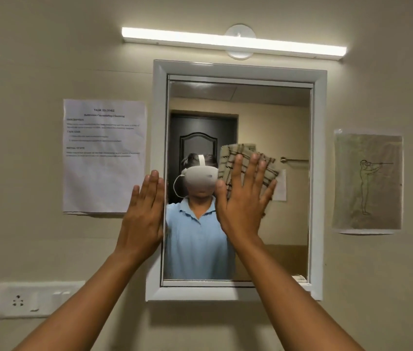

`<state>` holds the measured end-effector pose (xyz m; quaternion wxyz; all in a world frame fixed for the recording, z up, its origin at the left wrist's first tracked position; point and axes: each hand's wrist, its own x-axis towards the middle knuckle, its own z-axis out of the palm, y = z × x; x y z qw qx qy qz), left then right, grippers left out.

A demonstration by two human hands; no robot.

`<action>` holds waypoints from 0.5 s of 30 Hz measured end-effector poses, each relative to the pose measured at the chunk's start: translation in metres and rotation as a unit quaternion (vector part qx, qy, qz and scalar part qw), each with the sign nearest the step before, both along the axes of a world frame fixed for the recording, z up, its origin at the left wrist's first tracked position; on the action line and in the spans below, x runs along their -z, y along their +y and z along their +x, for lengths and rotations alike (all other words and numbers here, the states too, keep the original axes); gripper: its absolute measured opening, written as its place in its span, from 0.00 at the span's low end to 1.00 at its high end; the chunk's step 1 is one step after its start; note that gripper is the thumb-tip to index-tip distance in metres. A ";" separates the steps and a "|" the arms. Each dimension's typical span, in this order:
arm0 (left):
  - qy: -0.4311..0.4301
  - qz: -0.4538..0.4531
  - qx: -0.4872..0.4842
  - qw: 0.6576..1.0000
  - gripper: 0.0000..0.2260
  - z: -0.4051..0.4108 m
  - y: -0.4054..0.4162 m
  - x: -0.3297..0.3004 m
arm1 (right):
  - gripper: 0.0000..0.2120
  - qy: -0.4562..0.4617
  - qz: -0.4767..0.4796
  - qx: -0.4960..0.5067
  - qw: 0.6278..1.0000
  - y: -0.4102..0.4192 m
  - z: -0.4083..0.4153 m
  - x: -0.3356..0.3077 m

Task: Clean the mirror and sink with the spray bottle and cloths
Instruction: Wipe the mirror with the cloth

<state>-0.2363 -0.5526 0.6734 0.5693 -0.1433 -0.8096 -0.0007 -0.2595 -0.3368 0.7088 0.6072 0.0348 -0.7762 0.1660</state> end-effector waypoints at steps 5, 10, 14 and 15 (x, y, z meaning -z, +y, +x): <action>-0.013 -0.007 0.007 1.000 0.37 -0.001 -0.007 0.004 | 0.30 0.000 0.067 -0.027 0.997 -0.066 0.002 -0.014; -0.005 -0.003 0.042 0.999 0.32 -0.003 -0.009 0.014 | 0.30 -0.001 0.094 -0.032 0.995 -0.093 0.004 0.010; -0.008 0.010 0.061 0.998 0.29 -0.003 -0.011 0.028 | 0.30 -0.032 0.108 -0.032 0.993 -0.102 0.010 0.040; -0.008 0.011 0.064 0.998 0.29 -0.003 -0.011 0.032 | 0.30 -0.039 0.109 -0.031 0.993 -0.103 0.011 0.049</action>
